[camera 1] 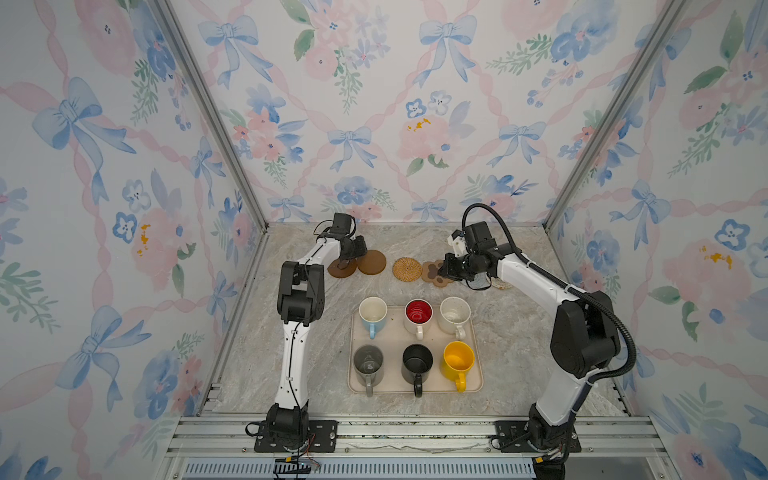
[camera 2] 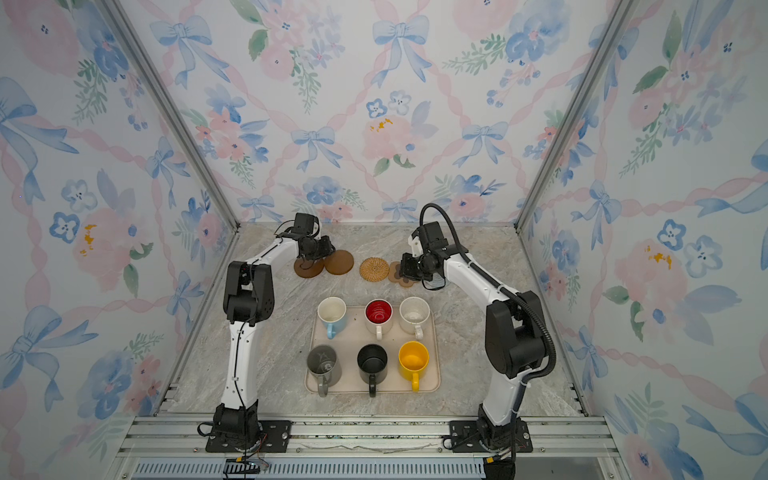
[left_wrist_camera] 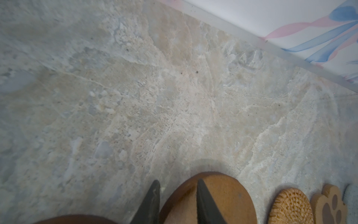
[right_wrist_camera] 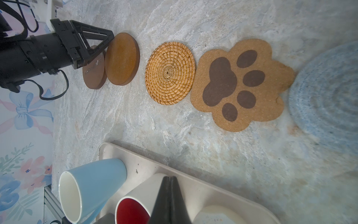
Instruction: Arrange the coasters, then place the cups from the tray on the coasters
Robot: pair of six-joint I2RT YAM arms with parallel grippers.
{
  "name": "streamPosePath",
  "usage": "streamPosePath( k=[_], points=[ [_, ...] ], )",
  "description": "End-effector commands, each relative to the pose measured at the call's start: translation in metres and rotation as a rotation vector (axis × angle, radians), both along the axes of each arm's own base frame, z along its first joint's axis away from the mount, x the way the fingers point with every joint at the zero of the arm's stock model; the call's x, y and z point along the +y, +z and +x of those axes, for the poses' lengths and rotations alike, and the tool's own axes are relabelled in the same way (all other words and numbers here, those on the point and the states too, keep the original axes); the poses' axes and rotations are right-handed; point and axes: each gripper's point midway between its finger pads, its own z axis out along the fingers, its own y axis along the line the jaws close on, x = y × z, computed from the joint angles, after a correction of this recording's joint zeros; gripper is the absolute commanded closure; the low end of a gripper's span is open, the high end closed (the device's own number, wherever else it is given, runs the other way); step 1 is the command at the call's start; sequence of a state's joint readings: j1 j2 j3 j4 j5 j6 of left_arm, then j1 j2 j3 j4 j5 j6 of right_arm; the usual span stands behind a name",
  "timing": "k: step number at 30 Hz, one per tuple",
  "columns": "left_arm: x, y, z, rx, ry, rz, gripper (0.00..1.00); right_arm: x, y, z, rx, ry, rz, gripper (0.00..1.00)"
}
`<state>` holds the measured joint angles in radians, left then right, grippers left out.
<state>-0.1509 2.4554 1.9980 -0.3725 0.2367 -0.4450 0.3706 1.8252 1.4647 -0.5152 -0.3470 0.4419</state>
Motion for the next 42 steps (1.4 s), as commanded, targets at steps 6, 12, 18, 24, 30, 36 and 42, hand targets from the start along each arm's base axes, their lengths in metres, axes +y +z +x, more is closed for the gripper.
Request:
streamPosePath(
  k=[6, 12, 18, 24, 30, 36, 42],
  points=[
    [-0.006, -0.014, -0.019, 0.062, -0.032, -0.029, 0.71, 0.01, 0.005, -0.004, -0.009, 0.029, 0.023, 1.0],
    [-0.008, -0.011, -0.027, 0.069, -0.05, -0.037, 0.71, 0.017, 0.0, -0.002, 0.003, 0.041, 0.028, 1.0],
    [-0.011, -0.013, -0.037, 0.085, -0.069, -0.038, 0.71, 0.022, -0.003, -0.002, 0.009, 0.051, 0.031, 1.0],
    [-0.016, -0.016, -0.048, 0.103, -0.089, -0.035, 0.71, 0.022, -0.005, -0.003, 0.014, 0.052, 0.034, 1.0],
    [-0.024, -0.019, -0.056, 0.114, -0.111, -0.032, 0.72, 0.023, -0.007, -0.004, 0.019, 0.056, 0.037, 1.0],
    [-0.03, -0.018, -0.063, 0.119, -0.127, -0.028, 0.72, 0.022, -0.009, -0.004, 0.023, 0.053, 0.035, 1.0],
    [-0.03, -0.02, -0.071, 0.129, -0.133, -0.017, 0.72, 0.022, -0.01, -0.005, 0.027, 0.054, 0.035, 1.0]
  ],
)
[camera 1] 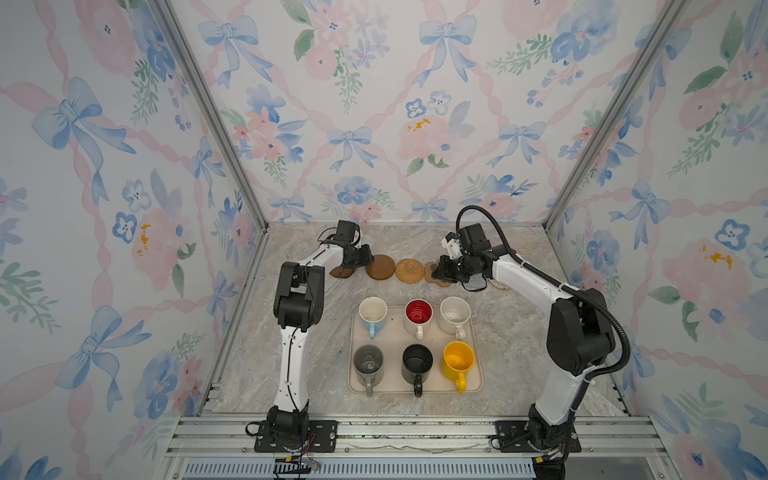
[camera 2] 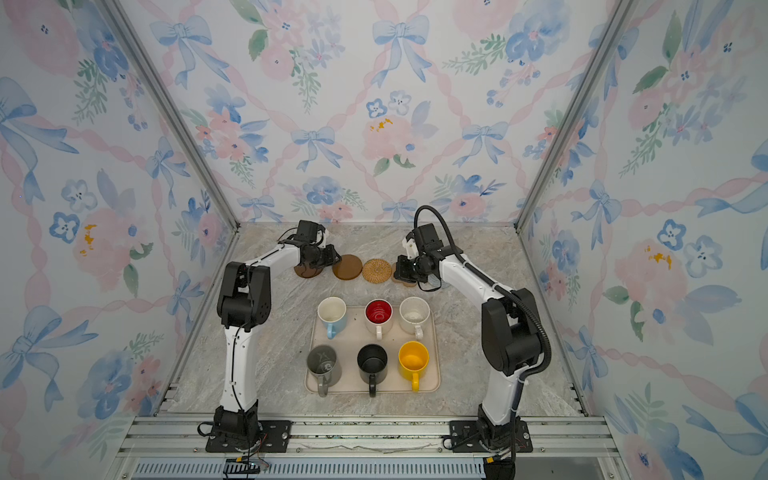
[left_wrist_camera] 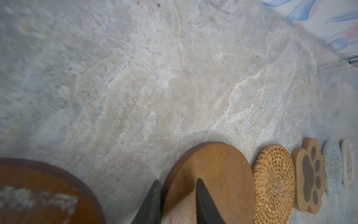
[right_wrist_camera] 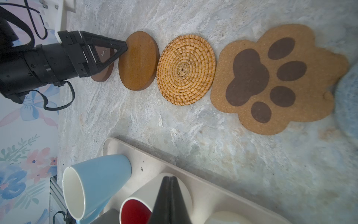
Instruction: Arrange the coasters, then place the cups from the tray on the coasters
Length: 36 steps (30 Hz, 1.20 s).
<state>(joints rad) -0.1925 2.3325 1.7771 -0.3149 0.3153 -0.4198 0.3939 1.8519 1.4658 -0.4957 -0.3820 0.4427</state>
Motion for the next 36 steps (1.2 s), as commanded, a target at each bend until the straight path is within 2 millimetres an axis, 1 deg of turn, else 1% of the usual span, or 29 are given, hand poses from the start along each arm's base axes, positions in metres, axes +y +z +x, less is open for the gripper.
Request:
streamPosePath(
  k=[1, 6, 10, 15, 20, 23, 27, 29, 33, 36],
  points=[
    [0.001, -0.017, -0.026, 0.088, -0.027, 0.031, 0.72, 0.006, -0.003, 0.0, 0.009, 0.012, 0.01, 1.0],
    [0.001, -0.016, -0.029, 0.089, -0.026, 0.038, 0.72, 0.005, -0.004, -0.001, 0.012, 0.01, 0.01, 1.0],
    [0.003, -0.007, -0.024, 0.066, -0.017, 0.045, 0.71, 0.005, -0.003, -0.001, 0.01, 0.01, 0.011, 1.0],
    [0.003, 0.012, -0.012, 0.021, -0.004, 0.037, 0.71, 0.005, -0.002, -0.002, 0.006, 0.009, 0.011, 1.0],
    [0.006, 0.037, 0.003, -0.035, 0.011, 0.019, 0.71, 0.005, -0.001, -0.002, 0.004, 0.008, 0.013, 1.0],
    [0.008, 0.048, 0.011, -0.058, 0.014, 0.001, 0.71, 0.006, 0.001, -0.002, 0.001, 0.009, 0.015, 1.0],
    [0.019, 0.06, 0.021, -0.089, 0.037, -0.001, 0.7, 0.005, 0.0, -0.003, 0.004, 0.009, 0.011, 1.0],
    [0.029, 0.064, 0.026, -0.102, 0.059, 0.007, 0.7, 0.004, 0.0, -0.003, 0.004, 0.008, 0.012, 1.0],
    [0.05, 0.064, 0.034, -0.11, 0.104, 0.028, 0.71, 0.004, 0.001, -0.003, 0.003, 0.008, 0.01, 1.0],
    [0.065, 0.058, 0.036, -0.104, 0.138, 0.051, 0.71, 0.004, 0.0, -0.003, 0.003, 0.008, 0.007, 1.0]
  ],
)
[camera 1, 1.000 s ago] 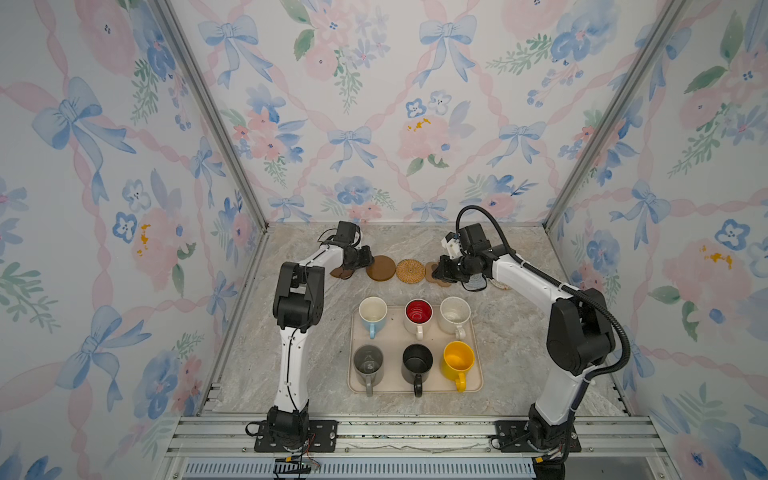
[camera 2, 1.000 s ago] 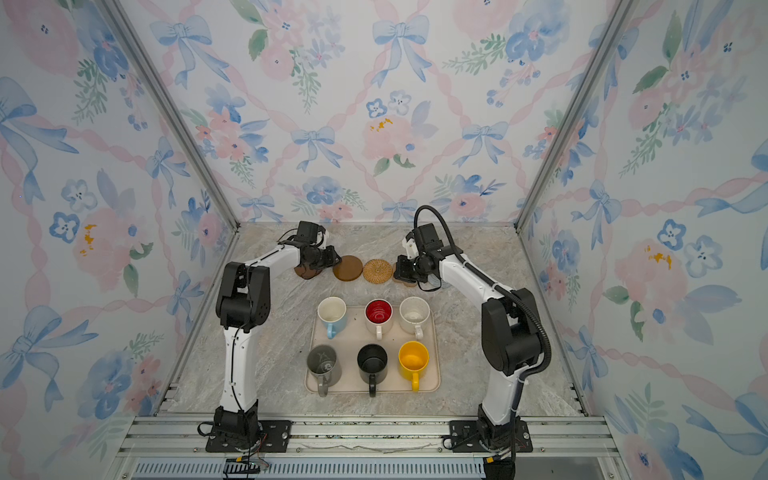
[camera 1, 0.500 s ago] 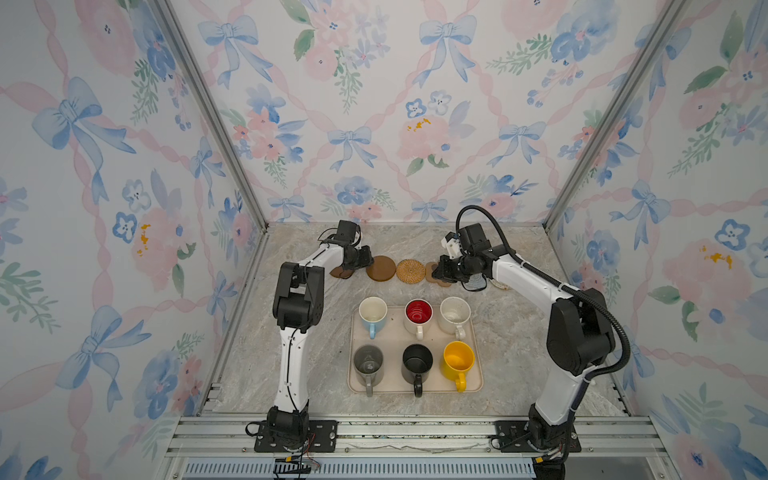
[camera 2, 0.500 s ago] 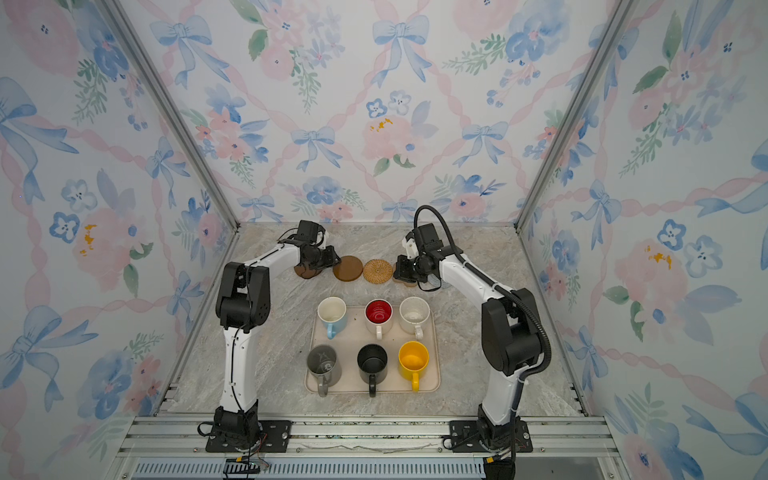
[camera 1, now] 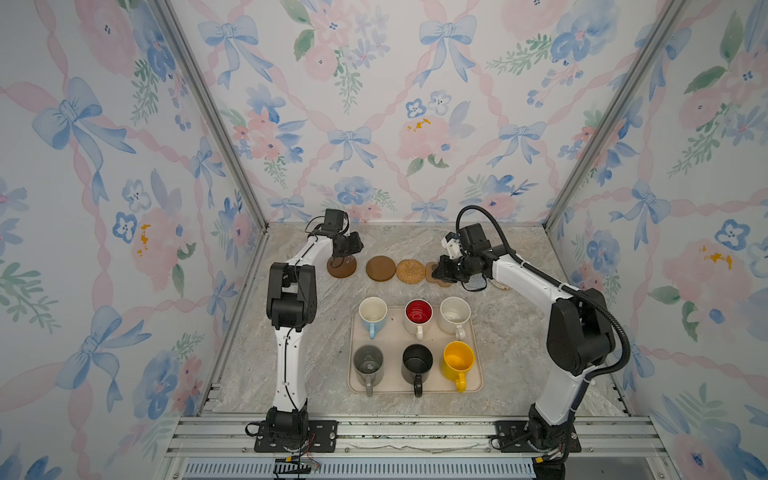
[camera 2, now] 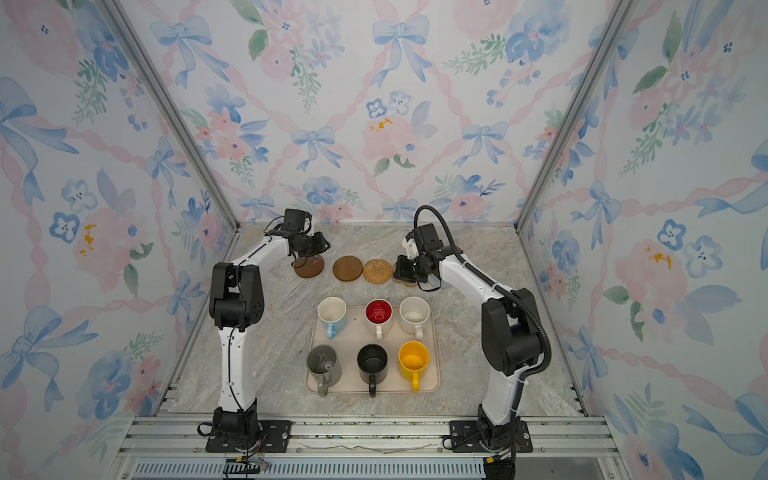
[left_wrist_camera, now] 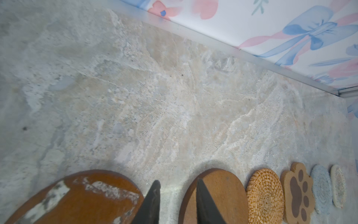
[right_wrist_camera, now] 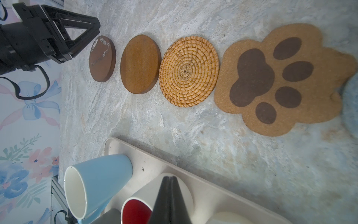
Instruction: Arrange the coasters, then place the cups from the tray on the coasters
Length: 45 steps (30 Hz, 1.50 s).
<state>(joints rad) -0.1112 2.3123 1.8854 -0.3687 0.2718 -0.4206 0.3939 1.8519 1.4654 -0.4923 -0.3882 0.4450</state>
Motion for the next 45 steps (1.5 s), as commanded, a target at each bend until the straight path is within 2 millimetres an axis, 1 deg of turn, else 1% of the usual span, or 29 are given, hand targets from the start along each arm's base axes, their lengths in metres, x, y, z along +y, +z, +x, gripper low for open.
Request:
streamPosePath(
  k=[1, 8, 14, 20, 22, 29, 37, 45],
  points=[
    [0.02, 0.014, 0.006, -0.025, 0.043, 0.034, 0.71, 0.003, -0.001, -0.004, 0.005, 0.006, 0.0, 1.0],
    [0.046, 0.001, 0.016, -0.015, 0.094, 0.06, 0.71, 0.001, -0.003, -0.004, 0.012, 0.001, -0.007, 1.0],
    [0.06, -0.012, 0.023, -0.001, 0.124, 0.054, 0.72, 0.002, -0.001, -0.005, 0.011, 0.003, -0.011, 1.0],
    [0.062, -0.025, 0.022, 0.02, 0.126, 0.062, 0.72, 0.002, -0.002, -0.004, 0.016, 0.003, -0.012, 1.0],
    [0.062, -0.026, 0.022, 0.021, 0.124, 0.066, 0.72, 0.002, -0.002, -0.004, 0.015, 0.002, -0.013, 1.0],
    [0.064, -0.033, 0.013, 0.041, 0.114, 0.088, 0.72, 0.003, -0.006, -0.005, 0.025, 0.0, -0.014, 1.0],
    [0.065, -0.05, 0.002, 0.08, 0.102, 0.106, 0.72, 0.005, -0.008, -0.004, 0.032, 0.0, -0.006, 1.0],
    [0.063, -0.051, -0.009, 0.099, 0.096, 0.096, 0.72, 0.007, -0.006, -0.003, 0.028, 0.004, -0.002, 1.0]
  ],
)
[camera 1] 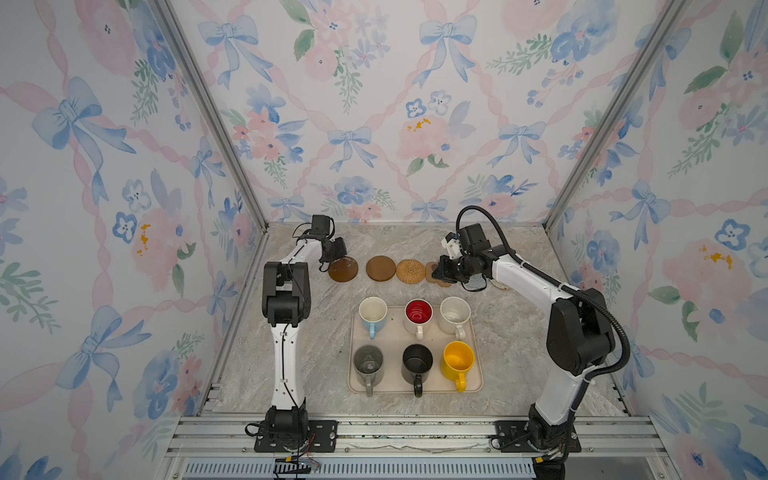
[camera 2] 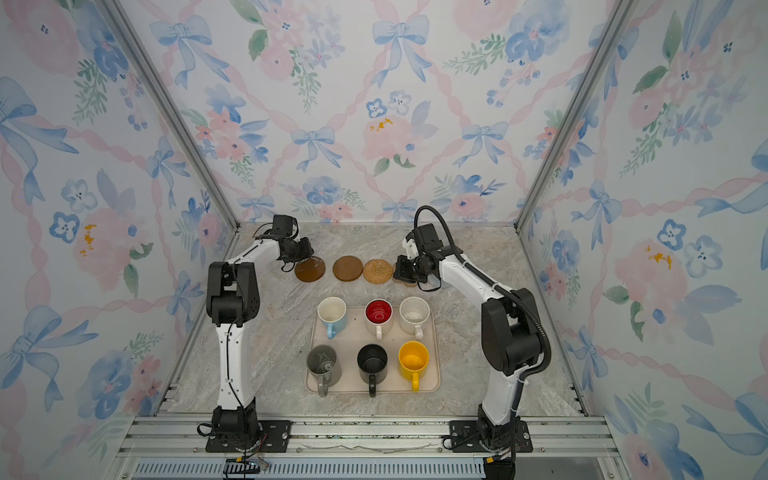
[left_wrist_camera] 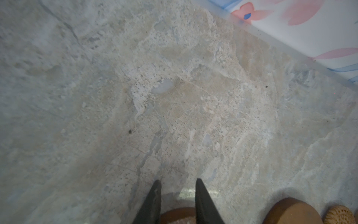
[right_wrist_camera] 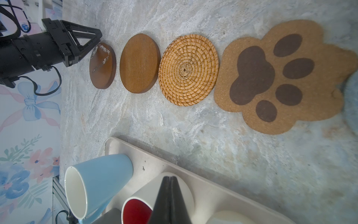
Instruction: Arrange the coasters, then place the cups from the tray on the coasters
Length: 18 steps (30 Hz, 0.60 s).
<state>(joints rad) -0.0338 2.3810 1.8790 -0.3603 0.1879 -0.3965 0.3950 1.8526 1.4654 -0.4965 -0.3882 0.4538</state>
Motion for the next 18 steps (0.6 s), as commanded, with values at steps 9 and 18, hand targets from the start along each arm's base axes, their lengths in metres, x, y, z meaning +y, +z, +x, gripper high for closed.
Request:
streamPosePath(
  k=[9, 18],
  points=[
    [0.002, -0.005, -0.026, 0.057, -0.021, 0.01, 0.73, 0.011, -0.009, -0.001, 0.026, 0.02, 0.008, 1.0],
    [0.005, 0.043, -0.011, -0.04, -0.001, 0.017, 0.73, 0.025, -0.002, 0.025, -0.001, 0.034, 0.058, 1.0]
  ],
)
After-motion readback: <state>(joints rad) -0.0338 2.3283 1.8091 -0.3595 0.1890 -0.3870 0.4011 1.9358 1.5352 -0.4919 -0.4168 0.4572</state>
